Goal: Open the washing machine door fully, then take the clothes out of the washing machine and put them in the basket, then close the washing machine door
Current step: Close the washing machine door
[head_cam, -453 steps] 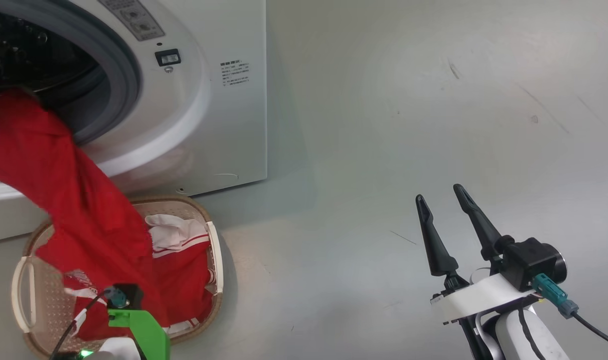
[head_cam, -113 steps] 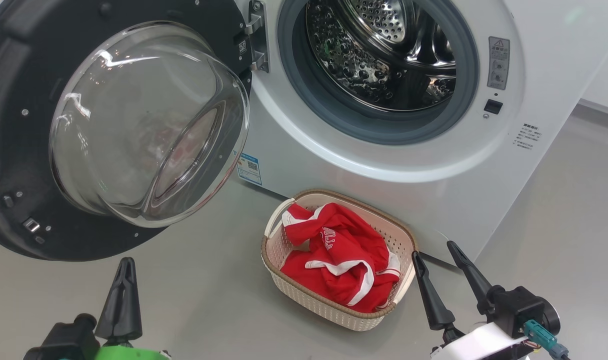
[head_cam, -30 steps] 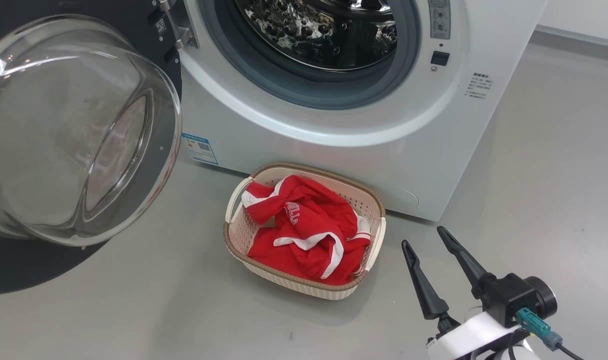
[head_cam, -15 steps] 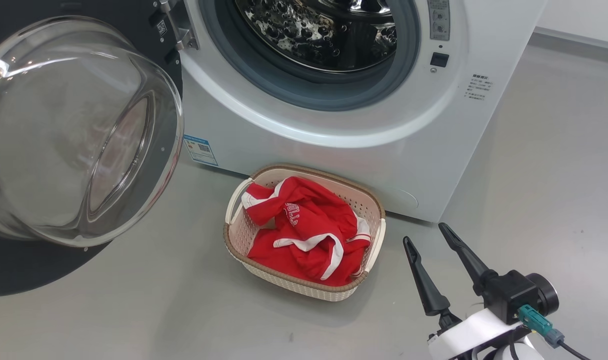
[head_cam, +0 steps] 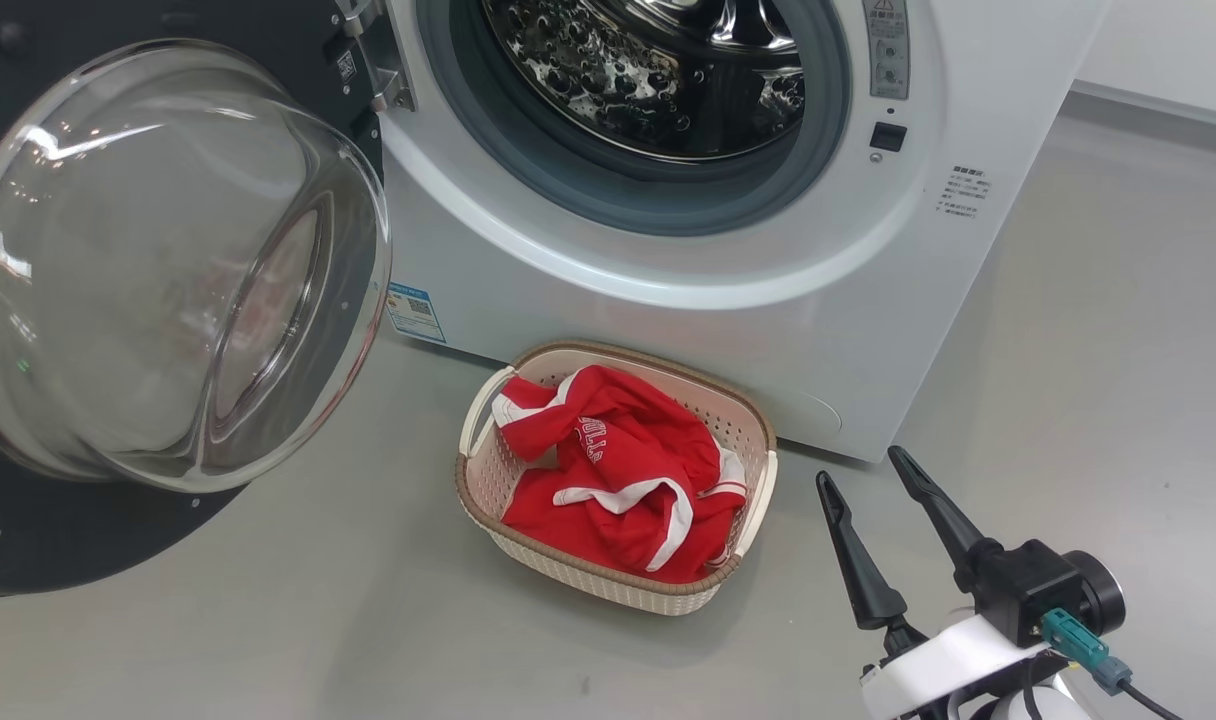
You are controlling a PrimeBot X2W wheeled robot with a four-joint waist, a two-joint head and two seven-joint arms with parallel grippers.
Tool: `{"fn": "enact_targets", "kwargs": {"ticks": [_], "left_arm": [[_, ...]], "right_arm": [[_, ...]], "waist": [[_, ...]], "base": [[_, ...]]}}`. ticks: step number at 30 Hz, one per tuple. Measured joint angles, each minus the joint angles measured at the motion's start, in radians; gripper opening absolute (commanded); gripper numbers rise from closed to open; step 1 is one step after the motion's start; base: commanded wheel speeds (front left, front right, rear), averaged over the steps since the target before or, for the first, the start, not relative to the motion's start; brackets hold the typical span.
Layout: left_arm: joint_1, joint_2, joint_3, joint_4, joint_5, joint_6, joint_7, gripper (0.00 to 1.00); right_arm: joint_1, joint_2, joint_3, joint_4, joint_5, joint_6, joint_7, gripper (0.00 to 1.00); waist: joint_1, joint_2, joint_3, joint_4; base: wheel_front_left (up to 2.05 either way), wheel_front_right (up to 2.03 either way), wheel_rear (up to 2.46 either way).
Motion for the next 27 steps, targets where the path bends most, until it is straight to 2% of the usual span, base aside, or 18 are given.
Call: {"fn": "enact_targets", "kwargs": {"ticks": [13, 27], "left_arm": [[0.080, -0.058, -0.030, -0.039, -0.018, -0.058, 0.117, 0.00], [0.153, -0.194, -0.114, -0.138, -0.036, -0.114, 0.260, 0.00]], "right_arm": [[0.001, 0.003, 0.003, 0.008, 0.007, -0.005, -0.002, 1.00], [0.012, 0.005, 0.004, 0.008, 0.007, -0.007, -0.009, 1.00]], "waist": [[0.0000, 0.0000, -0.031, 0.017], [0.0000, 0.0000, -0.042, 0.032]], "base": [[0.00, 0.00, 0.00], [0.00, 0.00, 0.00]]}}
